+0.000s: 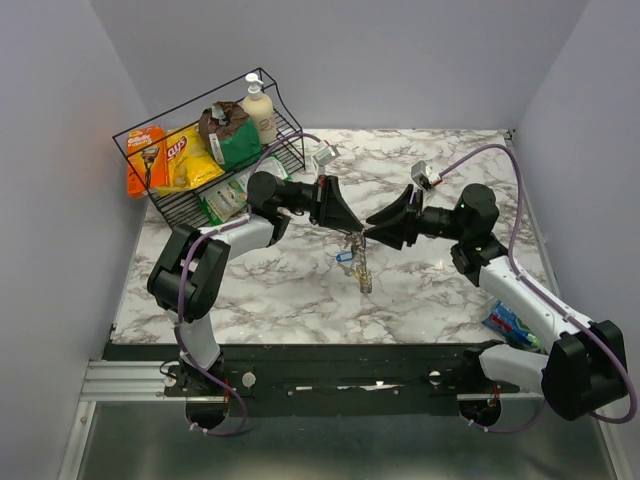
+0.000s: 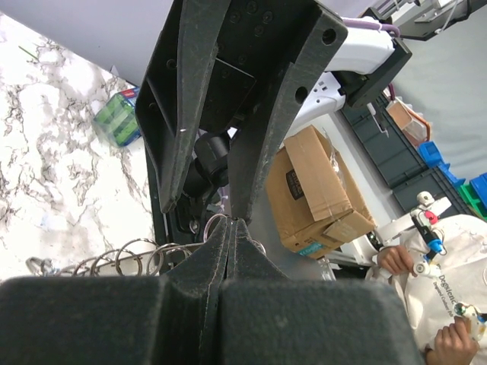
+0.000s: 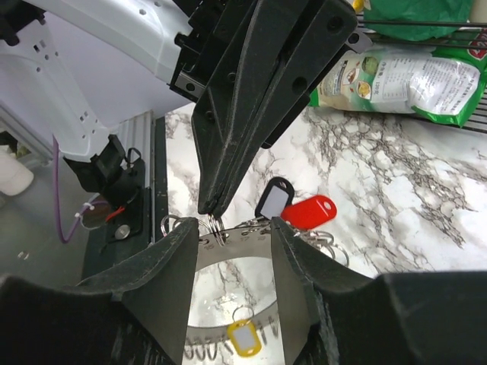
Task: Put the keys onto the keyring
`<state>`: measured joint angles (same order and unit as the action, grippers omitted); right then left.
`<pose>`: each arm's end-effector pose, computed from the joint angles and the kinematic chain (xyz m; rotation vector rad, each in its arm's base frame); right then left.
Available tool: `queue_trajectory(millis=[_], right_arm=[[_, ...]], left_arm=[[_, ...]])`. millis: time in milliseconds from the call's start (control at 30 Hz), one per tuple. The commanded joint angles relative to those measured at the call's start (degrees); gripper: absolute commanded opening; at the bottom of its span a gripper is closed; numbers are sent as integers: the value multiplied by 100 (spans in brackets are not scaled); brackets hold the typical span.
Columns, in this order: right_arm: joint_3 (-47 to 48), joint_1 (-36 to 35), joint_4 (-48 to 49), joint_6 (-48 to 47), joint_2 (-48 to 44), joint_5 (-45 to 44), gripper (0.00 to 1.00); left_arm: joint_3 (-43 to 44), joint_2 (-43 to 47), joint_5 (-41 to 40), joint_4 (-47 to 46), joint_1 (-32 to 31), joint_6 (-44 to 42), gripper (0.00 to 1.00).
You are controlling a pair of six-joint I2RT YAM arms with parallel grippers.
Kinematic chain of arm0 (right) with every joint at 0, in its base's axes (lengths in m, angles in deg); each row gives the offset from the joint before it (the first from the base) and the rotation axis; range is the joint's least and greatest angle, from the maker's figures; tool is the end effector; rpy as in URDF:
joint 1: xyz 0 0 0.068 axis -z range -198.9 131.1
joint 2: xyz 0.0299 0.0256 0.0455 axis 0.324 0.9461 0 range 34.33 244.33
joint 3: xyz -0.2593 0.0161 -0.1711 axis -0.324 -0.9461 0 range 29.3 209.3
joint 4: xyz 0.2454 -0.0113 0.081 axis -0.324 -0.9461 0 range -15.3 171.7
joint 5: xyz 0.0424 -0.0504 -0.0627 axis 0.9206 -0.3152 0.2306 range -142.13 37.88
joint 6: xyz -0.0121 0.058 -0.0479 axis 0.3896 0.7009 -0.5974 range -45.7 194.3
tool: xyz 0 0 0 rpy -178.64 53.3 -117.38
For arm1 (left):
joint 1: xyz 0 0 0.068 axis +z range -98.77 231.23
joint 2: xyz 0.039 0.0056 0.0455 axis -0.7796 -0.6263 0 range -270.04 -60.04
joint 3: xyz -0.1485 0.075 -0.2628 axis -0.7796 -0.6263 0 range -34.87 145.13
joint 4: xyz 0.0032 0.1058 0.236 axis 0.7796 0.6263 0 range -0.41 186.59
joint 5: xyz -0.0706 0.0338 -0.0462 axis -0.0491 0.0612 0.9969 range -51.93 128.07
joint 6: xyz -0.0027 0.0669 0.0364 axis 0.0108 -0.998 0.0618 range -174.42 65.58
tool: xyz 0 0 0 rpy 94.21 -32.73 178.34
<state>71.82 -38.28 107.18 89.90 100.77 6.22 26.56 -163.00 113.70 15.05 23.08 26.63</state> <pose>0.2196 0.1355 0.3513 -0.8950 1.4475 1.2416 0.3095 -0.2365 0.3426 0.8967 1.6465 -2.0965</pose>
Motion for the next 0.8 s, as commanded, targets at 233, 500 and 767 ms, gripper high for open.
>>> queue_trajectory(millis=[233, 500, 767], right_arm=[[54, 39, 423, 189, 203, 493, 39], [107, 22, 660, 427, 405, 696, 7], [54, 22, 713, 506, 257, 459, 1]], left_arm=[[256, 259, 21, -2205, -25, 112, 0], [308, 267, 13, -2196, -60, 138, 0], [308, 241, 30, -2196, -78, 147, 0]])
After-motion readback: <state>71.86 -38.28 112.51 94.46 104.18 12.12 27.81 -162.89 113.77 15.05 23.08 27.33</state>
